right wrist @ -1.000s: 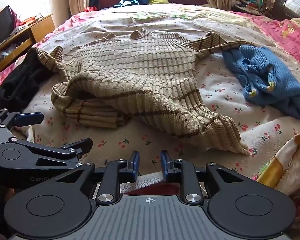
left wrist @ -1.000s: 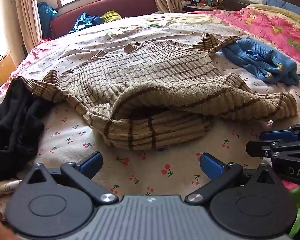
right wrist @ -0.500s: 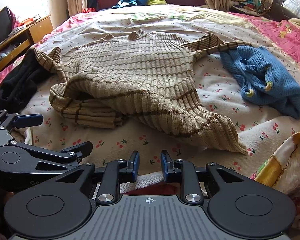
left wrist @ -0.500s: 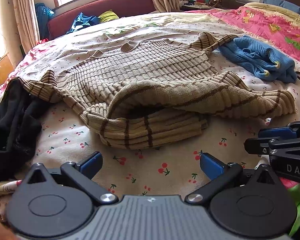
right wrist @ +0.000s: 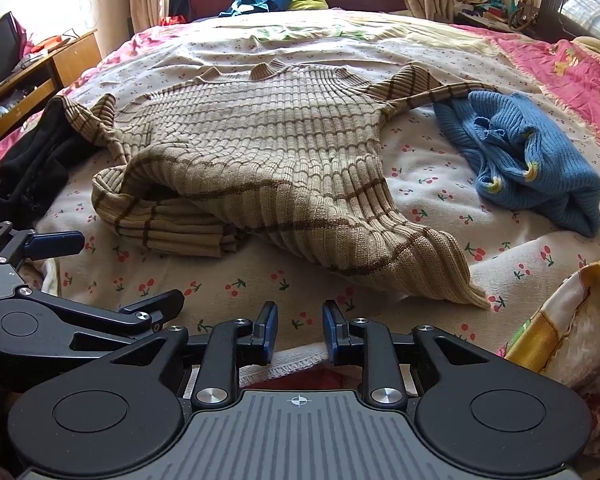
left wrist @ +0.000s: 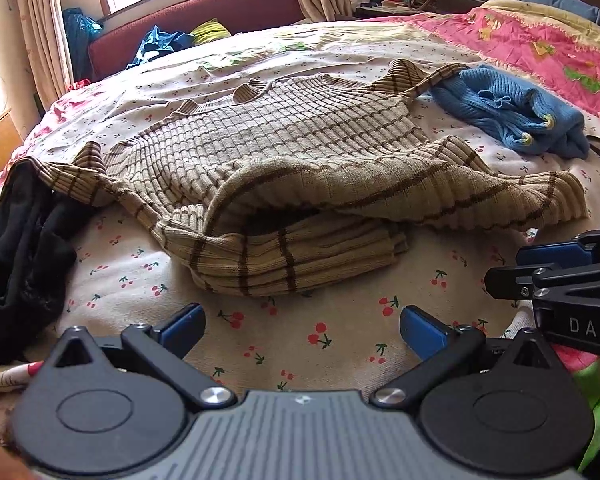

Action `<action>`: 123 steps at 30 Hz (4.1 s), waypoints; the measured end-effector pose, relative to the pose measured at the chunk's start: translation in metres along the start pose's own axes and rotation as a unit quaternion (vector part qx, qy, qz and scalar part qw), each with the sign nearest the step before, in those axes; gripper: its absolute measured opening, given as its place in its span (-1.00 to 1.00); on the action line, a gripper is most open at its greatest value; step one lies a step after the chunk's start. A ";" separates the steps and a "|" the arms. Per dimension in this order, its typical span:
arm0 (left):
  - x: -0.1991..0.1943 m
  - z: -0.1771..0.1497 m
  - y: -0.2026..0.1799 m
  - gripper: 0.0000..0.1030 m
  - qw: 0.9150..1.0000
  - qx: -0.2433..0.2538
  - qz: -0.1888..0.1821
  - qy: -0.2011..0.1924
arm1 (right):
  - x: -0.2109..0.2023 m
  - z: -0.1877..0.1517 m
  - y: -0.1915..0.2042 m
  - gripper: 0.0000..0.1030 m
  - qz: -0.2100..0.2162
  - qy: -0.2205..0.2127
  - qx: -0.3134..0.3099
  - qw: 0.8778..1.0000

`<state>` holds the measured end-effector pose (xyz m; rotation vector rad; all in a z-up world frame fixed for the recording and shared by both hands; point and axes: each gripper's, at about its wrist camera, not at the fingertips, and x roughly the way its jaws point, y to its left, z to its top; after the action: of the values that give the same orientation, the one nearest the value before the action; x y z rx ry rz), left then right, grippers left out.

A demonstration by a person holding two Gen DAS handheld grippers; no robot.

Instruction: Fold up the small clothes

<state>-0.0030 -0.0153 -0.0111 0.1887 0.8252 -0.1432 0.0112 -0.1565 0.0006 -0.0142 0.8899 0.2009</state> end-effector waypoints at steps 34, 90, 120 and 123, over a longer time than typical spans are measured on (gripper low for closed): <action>0.006 -0.001 0.002 1.00 1.000 -0.005 -0.005 0.016 | 0.002 0.000 0.002 -0.45 -0.009 -0.002 -0.006 1.000; 0.003 0.011 0.081 1.00 0.997 -0.056 -0.042 0.040 | 0.086 0.087 0.063 -0.27 0.214 0.020 -0.338 0.916; 0.011 0.016 0.108 1.00 0.999 0.007 0.020 0.034 | 0.028 0.028 0.134 -0.75 0.369 0.141 -0.194 0.898; 0.033 0.004 0.094 1.00 0.995 0.039 0.030 0.086 | 0.014 0.038 0.091 -0.74 0.358 0.119 -0.161 0.912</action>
<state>0.0409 0.0737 -0.0225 0.3020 0.9852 -0.1026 0.0330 -0.0615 0.0205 -0.0193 1.0684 1.0533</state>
